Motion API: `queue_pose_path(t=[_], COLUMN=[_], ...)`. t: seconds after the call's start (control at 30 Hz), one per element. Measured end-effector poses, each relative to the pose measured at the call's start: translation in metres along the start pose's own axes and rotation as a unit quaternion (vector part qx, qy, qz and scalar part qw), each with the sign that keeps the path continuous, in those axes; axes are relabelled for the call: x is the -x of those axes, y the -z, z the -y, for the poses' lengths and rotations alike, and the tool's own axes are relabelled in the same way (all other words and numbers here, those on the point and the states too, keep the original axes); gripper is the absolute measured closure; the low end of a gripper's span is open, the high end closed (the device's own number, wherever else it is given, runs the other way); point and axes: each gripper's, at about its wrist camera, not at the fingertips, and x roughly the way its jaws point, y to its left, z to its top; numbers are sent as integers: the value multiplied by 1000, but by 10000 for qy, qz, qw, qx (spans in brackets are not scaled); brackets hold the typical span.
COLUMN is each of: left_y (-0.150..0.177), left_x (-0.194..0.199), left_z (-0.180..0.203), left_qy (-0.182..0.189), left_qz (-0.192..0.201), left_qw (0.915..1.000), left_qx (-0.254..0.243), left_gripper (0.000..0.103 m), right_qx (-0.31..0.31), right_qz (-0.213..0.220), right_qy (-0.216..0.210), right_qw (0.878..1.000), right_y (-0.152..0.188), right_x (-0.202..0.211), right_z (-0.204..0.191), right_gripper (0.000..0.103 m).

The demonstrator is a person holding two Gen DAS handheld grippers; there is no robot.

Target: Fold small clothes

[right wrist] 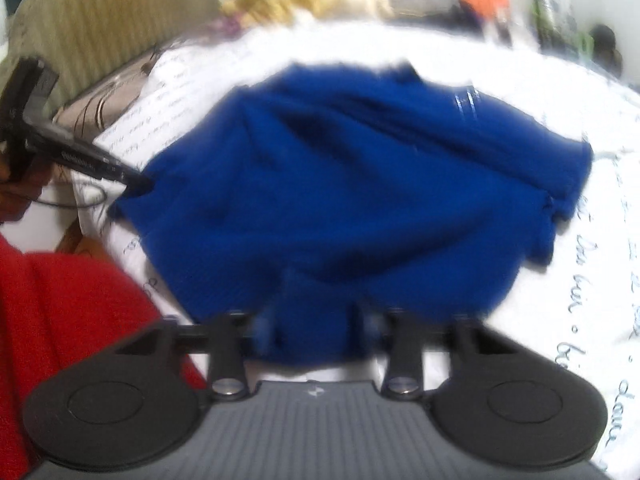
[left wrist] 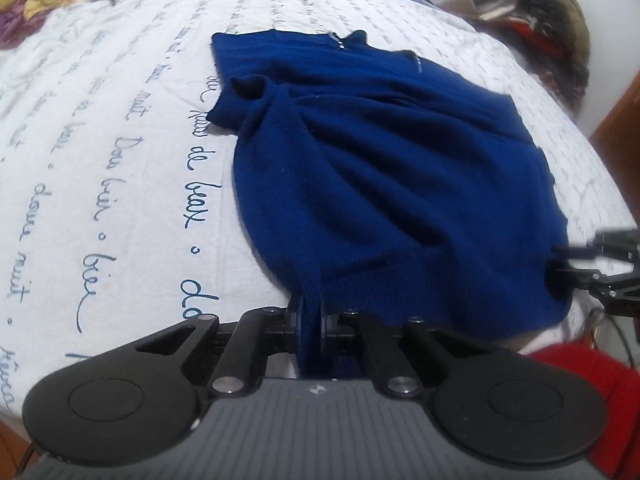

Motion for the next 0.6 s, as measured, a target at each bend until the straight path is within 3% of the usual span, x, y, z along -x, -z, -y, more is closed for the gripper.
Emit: queue_pose_path(t=[0.07,0.23,0.4,0.6], left_y=[0,-7,-22,-26], left_x=[2,24,68,109], left_z=[3,9,10,7], left_qy=[-68,226,680,988], left_qz=[36,348,929,1353], left_qw=[10000,9991,9933,9852], left_qx=[-8,6,69,371], left_gripper=[97,97,97,97], right_qx=[-198,-745,-1351,-1446], right_qz=[100,664,1502,2272], right_qy=[-19,14,-8,-68], right_qw=[9998,9950,9794,9630], right_y=[2,0,-12,-18], right_x=[4,30,76,134], right_z=[5,24,50,56], right_gripper=[98,101,101,101])
